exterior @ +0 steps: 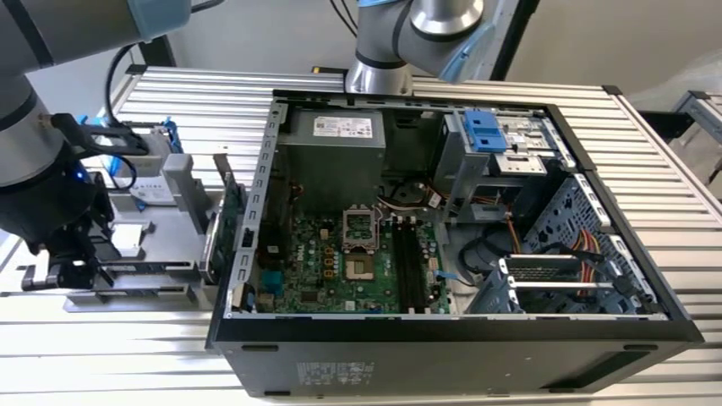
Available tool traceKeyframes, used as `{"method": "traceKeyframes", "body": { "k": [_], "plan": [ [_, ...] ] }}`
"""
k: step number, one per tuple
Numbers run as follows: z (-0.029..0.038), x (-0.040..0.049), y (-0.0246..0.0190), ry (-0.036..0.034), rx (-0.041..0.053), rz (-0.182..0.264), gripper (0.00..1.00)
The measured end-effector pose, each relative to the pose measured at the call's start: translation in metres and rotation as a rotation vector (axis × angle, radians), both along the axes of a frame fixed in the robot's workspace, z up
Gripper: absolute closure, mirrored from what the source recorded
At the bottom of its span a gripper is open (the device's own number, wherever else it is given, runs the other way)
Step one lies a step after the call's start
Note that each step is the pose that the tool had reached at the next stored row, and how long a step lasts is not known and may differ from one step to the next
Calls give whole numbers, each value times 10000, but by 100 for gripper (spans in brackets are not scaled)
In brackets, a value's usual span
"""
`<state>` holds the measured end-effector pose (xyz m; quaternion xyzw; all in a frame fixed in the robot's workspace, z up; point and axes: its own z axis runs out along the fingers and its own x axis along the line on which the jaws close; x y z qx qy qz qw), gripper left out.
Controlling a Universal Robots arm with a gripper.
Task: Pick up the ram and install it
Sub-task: 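Pick up the ram and move it above insertion slot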
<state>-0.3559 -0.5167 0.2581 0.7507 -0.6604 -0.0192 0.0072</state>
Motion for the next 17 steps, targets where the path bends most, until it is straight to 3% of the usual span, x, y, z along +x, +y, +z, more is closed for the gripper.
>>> {"method": "traceKeyframes", "body": {
  "k": [17],
  "plan": [
    [-101, 0, 0, 0, -4, -1, 0]
  ]
}}
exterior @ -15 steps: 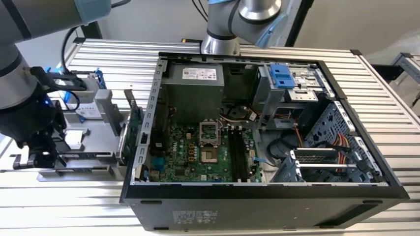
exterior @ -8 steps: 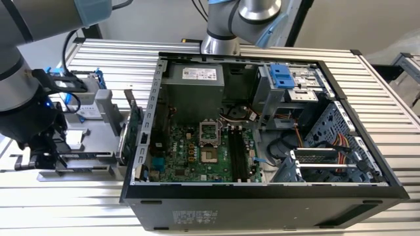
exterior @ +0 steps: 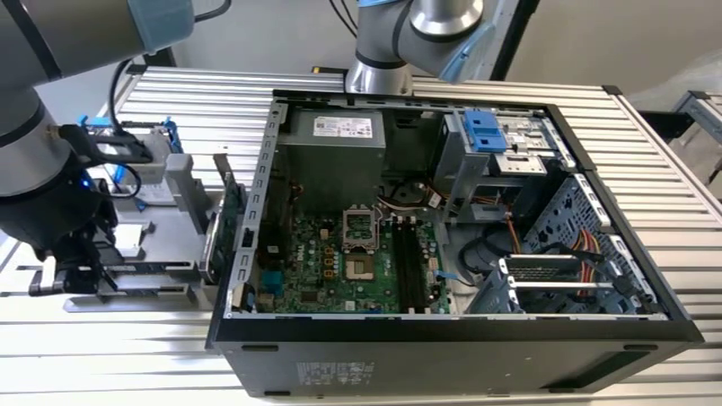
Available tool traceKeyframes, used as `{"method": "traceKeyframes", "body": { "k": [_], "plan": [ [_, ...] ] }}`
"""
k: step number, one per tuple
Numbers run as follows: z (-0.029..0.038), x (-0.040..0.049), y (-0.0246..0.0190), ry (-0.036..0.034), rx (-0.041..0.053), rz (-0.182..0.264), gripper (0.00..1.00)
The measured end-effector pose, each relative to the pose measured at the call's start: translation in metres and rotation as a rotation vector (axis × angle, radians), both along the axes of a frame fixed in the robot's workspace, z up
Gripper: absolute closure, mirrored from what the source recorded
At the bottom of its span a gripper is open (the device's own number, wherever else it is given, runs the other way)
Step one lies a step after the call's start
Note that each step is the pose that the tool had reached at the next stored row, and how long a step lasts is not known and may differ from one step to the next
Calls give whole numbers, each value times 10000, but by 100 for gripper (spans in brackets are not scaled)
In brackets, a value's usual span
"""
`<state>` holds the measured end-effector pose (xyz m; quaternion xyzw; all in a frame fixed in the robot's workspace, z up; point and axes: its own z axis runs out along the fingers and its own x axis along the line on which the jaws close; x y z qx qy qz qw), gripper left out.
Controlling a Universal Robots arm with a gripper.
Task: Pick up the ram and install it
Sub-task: 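Pick up the ram and move it above insertion slot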
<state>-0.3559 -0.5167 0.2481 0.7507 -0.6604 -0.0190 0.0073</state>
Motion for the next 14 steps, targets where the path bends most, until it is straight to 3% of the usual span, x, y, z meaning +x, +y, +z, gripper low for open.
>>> {"method": "traceKeyframes", "body": {
  "k": [14],
  "plan": [
    [-127, 0, 0, -3, 0, -126, 0]
  ]
}}
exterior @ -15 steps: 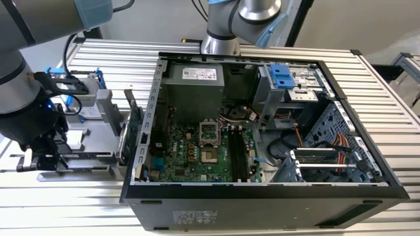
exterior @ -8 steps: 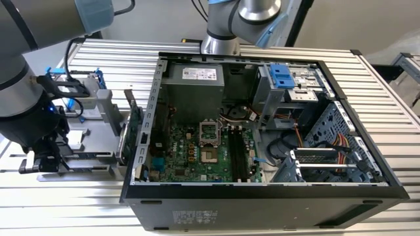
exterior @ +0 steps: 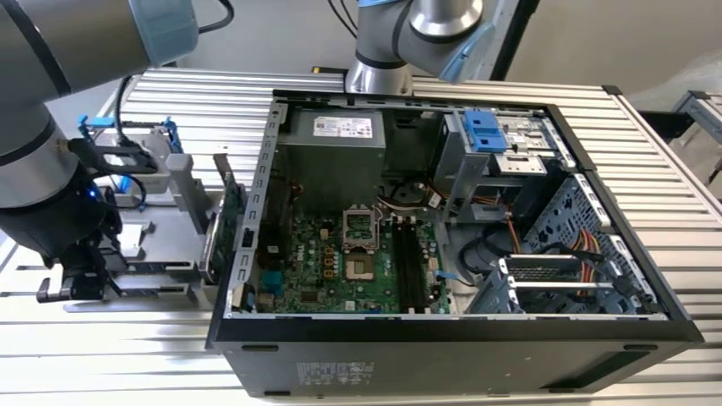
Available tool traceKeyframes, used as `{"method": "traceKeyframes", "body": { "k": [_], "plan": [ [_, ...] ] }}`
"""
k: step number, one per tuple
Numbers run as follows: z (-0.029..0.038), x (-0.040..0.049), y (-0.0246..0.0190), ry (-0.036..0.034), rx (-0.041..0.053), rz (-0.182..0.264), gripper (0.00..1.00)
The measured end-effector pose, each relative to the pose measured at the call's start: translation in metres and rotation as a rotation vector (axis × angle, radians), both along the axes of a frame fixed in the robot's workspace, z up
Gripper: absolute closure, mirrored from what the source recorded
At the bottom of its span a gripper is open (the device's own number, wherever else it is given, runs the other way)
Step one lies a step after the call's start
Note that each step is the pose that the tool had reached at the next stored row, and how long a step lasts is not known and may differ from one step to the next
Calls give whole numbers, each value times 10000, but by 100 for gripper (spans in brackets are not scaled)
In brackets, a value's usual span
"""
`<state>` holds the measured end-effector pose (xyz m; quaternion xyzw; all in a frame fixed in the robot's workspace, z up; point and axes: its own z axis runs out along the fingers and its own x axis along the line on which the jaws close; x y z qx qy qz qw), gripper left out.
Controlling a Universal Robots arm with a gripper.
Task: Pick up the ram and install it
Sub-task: 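Pick up the ram and move it above insertion slot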
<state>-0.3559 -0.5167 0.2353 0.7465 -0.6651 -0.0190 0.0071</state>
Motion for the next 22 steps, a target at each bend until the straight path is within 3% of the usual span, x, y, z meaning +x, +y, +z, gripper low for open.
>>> {"method": "traceKeyframes", "body": {
  "k": [11, 22],
  "plan": [
    [-99, 0, 10, 0, 0, -9, 0],
    [-188, 7, 96, 0, 0, -12, 0]
  ]
}}
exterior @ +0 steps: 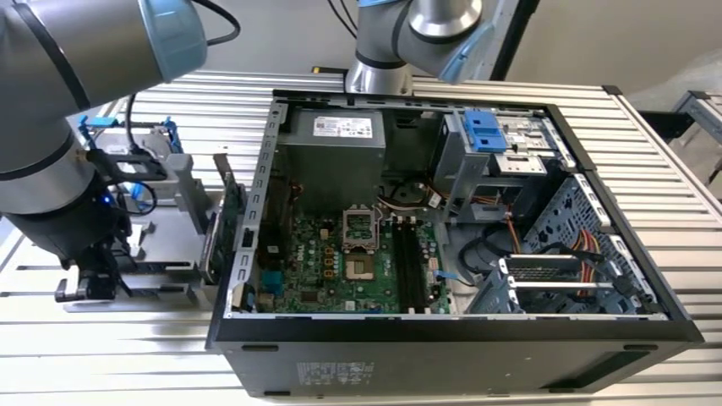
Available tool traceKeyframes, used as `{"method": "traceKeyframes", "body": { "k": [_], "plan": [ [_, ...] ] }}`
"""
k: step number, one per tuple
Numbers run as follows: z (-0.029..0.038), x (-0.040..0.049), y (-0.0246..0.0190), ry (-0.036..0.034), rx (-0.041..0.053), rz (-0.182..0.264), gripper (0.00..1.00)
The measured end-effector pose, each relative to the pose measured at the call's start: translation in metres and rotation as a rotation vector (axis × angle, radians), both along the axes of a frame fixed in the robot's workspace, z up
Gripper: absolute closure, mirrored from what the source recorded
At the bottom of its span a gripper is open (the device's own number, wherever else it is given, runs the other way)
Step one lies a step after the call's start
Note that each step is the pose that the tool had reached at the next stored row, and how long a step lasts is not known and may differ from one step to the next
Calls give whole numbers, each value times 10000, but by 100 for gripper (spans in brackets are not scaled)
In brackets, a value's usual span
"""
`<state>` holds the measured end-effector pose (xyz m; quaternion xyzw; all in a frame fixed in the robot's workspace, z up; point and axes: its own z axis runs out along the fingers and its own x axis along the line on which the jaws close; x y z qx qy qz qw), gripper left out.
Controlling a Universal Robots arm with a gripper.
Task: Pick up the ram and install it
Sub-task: 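Pick up the ram and move it above insertion slot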
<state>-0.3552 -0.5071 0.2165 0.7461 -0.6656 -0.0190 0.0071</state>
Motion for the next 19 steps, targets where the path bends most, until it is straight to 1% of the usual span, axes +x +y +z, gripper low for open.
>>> {"method": "traceKeyframes", "body": {
  "k": [15, 19],
  "plan": [
    [-160, 1, 3, -1, 0, -3, 0],
    [-194, 3, 3, 1, -1, -116, 0]
  ]
}}
